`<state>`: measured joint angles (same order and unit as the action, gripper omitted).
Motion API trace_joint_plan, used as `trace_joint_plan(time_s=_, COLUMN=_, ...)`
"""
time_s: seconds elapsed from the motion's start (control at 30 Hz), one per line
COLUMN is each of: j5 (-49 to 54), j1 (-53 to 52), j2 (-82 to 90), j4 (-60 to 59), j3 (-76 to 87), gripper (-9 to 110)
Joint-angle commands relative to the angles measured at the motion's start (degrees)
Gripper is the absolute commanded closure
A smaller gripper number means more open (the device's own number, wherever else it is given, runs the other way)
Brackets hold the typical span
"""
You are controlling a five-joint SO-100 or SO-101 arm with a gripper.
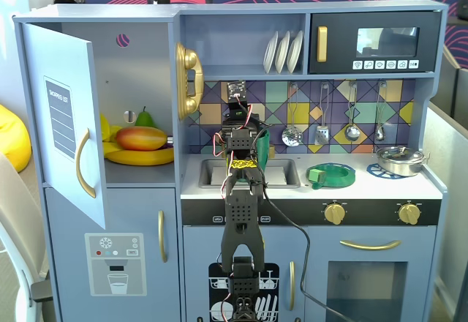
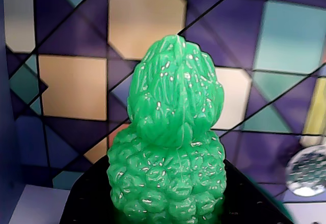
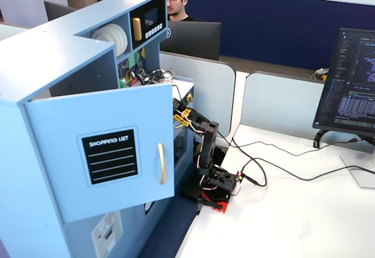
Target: Pick up the green pineapple from the left cabinet and place it in the green recipient
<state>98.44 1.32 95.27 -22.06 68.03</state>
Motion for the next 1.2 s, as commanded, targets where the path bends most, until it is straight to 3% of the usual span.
trace_joint_plan(time_s=0.0, j5=-0.4, j1=0.0, j2=-2.5, j4=2.4, j3=-6.3, gripper=100)
trace_joint_plan(time_s=0.13, j5=-4.6, j1=-1.0, j2=-3.0, j4=2.2, j3=-6.5, gripper=76)
trace_joint_plan(time_s=0.3, j5=-6.9, j1=-1.8, j2=-1.9, j4=4.3, j3=-4.6, gripper=63)
trace_joint_plan(time_s=0.57, j5=-6.3, j1=-2.1, j2=4.9, j4=5.0, j3=3.0, gripper=65)
trace_joint_plan(time_s=0.83, j5=-6.3, j1=-2.4, j2=35.6, j4=2.9, j3=41.0, gripper=66)
trace_joint_plan(time_s=1.17, j5=-6.6, j1=-2.5, j2=67.8, j4=-1.8, j3=75.9, gripper=67)
